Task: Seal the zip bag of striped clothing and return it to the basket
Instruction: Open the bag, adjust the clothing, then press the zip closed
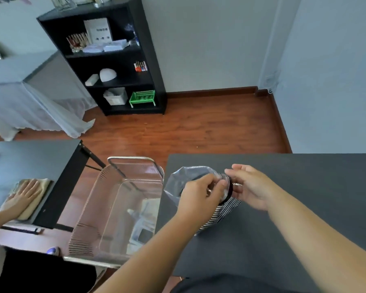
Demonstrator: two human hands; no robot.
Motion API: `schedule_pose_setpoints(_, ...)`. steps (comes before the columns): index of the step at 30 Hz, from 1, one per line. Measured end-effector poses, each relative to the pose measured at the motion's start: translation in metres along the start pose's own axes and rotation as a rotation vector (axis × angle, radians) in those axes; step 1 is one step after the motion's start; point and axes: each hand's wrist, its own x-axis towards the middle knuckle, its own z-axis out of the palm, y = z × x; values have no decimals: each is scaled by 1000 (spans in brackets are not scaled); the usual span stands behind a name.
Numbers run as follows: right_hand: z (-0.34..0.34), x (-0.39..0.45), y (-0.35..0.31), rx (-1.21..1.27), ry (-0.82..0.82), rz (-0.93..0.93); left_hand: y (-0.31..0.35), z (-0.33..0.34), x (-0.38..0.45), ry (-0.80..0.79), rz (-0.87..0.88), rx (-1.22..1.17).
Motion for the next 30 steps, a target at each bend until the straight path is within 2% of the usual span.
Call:
schedule_pose_setpoints(2, -15, -3, -1, 31, -22, -7, 8, 5, -6, -3, 138, 103)
schedule_pose_setpoints(5, -37, -8, -5, -12, -77, -37, 19, 0, -1, 109, 308, 210)
schedule_pose_setpoints(7, -49, -12, -9, -80, -150, -68, 26, -6, 14, 181, 310, 185)
schedule_pose_setpoints(8, -54, -15, -12, -125, -184, -87, 29, -8, 24, 157, 282, 152)
schedule_pose_setpoints(10, -62, -18, -15, -250, -239, -143, 31, -8, 43, -61, 154, 149)
schedule_pose_setpoints(13, -71, -23, -18, -505, -268, -267, 19, 8, 57, -560, -116, 152)
schedule_pose_setpoints(14, -74, -25, -19, -571, -268, -298, 15, 15, 57, -666, -173, 112)
schedule_pose_setpoints(16, -81, -27, -20, -676, -245, -350, 11, 28, 52, -745, -204, -21)
schedule_pose_setpoints(19, -92, -26, -18, -811, -137, -448, 12, 41, 46, -625, -166, -165)
schedule_pose_setpoints(22, -103, -23, -17, -825, -19, -453, 13, 53, 43, -448, -112, -134)
schedule_pose_setpoints(27, -124, -24, -16, -575, -91, -176, 14, 69, 31, -174, -63, -59)
schedule_pose_setpoints(30, -135, -28, -18, -657, -106, -204, 16, 75, 23, -120, 16, 39)
